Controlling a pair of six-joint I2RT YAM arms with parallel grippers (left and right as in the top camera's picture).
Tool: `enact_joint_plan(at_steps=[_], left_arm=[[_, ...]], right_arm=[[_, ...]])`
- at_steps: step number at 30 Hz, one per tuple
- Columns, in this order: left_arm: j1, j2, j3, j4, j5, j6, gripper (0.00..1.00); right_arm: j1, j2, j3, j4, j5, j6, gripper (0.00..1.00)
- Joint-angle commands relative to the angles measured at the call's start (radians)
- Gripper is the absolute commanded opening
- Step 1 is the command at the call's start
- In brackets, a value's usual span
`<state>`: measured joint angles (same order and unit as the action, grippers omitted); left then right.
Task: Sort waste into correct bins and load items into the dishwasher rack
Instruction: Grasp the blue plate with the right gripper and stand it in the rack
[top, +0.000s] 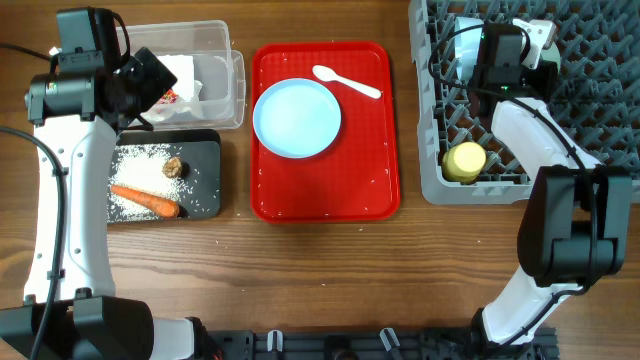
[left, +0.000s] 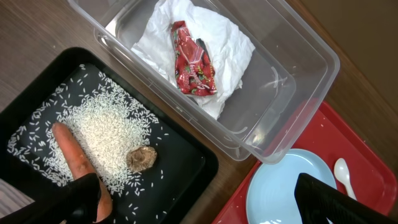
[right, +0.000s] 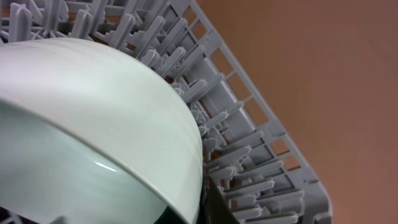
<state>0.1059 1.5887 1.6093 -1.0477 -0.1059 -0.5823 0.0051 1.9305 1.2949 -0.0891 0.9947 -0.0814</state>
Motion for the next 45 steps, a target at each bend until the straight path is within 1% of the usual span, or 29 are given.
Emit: enact_joint_plan(at_steps=[1, 2, 3, 4, 5, 6, 7, 10, 14, 16, 18, 19, 20, 21, 22, 24, 27, 28, 29, 31, 33, 35, 38, 39, 40, 41, 42, 43, 45], left_arm=[[0.004, 0.005, -0.001, 0.003, 0.001, -0.010, 1.00], [0.004, 0.005, -0.001, 0.003, 0.001, -0.010, 1.00], [0.004, 0.005, -0.001, 0.003, 0.001, -0.010, 1.00], [0.004, 0.005, -0.001, 0.003, 0.001, -0.010, 1.00], [0.004, 0.005, -0.001, 0.003, 0.001, -0.010, 1.00], [0.004, 0.005, -0.001, 0.003, 0.001, -0.010, 1.00], [0.004, 0.005, -0.001, 0.003, 0.001, -0.009, 1.00], [0.004, 0.005, -0.001, 0.003, 0.001, -0.010, 1.00], [0.004, 0.005, -0.001, 0.003, 0.001, -0.010, 1.00], [0.004, 0.005, -0.001, 0.003, 0.001, -0.010, 1.00], [0.004, 0.005, -0.001, 0.003, 0.001, -0.010, 1.00], [0.004, 0.005, -0.001, 0.003, 0.001, -0.010, 1.00], [0.004, 0.005, -0.001, 0.003, 0.001, -0.010, 1.00], [0.004, 0.005, -0.001, 0.003, 0.001, -0.010, 1.00], [0.004, 0.005, -0.001, 0.003, 0.001, -0.010, 1.00], [0.004, 0.005, -0.001, 0.003, 0.001, -0.010, 1.00], [0.004, 0.005, -0.001, 0.003, 0.001, -0.010, 1.00], [0.004, 0.005, -0.001, 0.003, 0.001, -0.010, 1.00], [0.004, 0.005, -0.001, 0.003, 0.001, -0.010, 1.00], [0.004, 0.005, -0.001, 0.003, 0.001, -0.010, 1.00], [0.004, 0.005, -0.001, 0.003, 0.001, -0.010, 1.00], [0.004, 0.005, -0.001, 0.003, 0.001, -0.010, 1.00], [0.004, 0.005, -0.001, 0.003, 0.001, -0.010, 1.00], [0.004, 0.005, -0.001, 0.003, 0.001, -0.010, 1.00], [0.004, 0.005, -0.001, 0.003, 0.001, -0.010, 1.00], [0.004, 0.005, -0.001, 0.003, 0.001, -0.010, 1.00], [0.004, 0.005, -0.001, 0.003, 0.001, -0.010, 1.00], [0.004, 0.005, -0.001, 0.003, 0.001, -0.010, 1.00], [0.004, 0.005, -0.001, 0.003, 0.001, -0.010, 1.00]], right_arm=[[0.020, 0.016, -0.012, -0.059, -0.063, 0.057, 0.32], [0.031, 0.016, -0.012, -0.089, -0.084, 0.058, 0.60], [0.054, 0.016, -0.012, -0.143, -0.118, 0.060, 0.85], [0.070, 0.016, -0.012, -0.174, -0.135, 0.087, 0.95], [0.084, 0.013, -0.012, -0.201, -0.140, 0.143, 1.00], [0.100, 0.000, -0.012, -0.224, -0.167, 0.202, 1.00], [0.106, -0.014, -0.012, -0.235, -0.200, 0.216, 1.00], [0.109, -0.101, -0.012, -0.276, -0.320, 0.216, 1.00], [0.109, -0.257, -0.012, -0.349, -0.357, 0.216, 1.00], [0.113, -0.341, -0.012, -0.369, -0.464, 0.215, 1.00], [0.124, -0.439, -0.012, -0.365, -0.735, 0.216, 1.00], [0.125, -0.486, -0.012, -0.357, -0.969, 0.221, 1.00], [0.126, -0.498, -0.012, -0.322, -1.184, 0.331, 1.00], [0.139, -0.481, -0.012, -0.298, -1.263, 0.402, 1.00], [0.154, -0.463, -0.012, -0.286, -1.271, 0.413, 1.00], [0.240, -0.371, -0.012, -0.260, -1.293, 0.427, 1.00], [0.387, -0.180, -0.010, -0.241, -1.245, 0.460, 1.00], [0.411, -0.137, -0.010, -0.240, -1.214, 0.470, 1.00], [0.428, -0.095, -0.010, -0.239, -1.175, 0.474, 0.98], [0.444, 0.003, -0.010, -0.233, -1.112, 0.444, 0.88], [0.444, 0.053, -0.010, -0.232, -1.078, 0.444, 0.83], [0.444, 0.097, -0.010, -0.208, -1.024, 0.441, 0.76], [0.444, 0.154, -0.010, -0.165, -1.017, 0.422, 0.72], [0.444, 0.165, -0.010, -0.156, -1.016, 0.421, 0.69], [0.444, 0.174, -0.010, -0.146, -1.015, 0.421, 0.63], [0.444, 0.180, -0.010, -0.143, -1.001, 0.421, 0.54], [0.444, 0.182, -0.010, -0.148, -0.982, 0.418, 0.41], [0.444, 0.185, -0.010, -0.168, -0.961, 0.413, 0.26], [0.443, 0.185, -0.010, -0.209, -0.931, 0.413, 0.14]])
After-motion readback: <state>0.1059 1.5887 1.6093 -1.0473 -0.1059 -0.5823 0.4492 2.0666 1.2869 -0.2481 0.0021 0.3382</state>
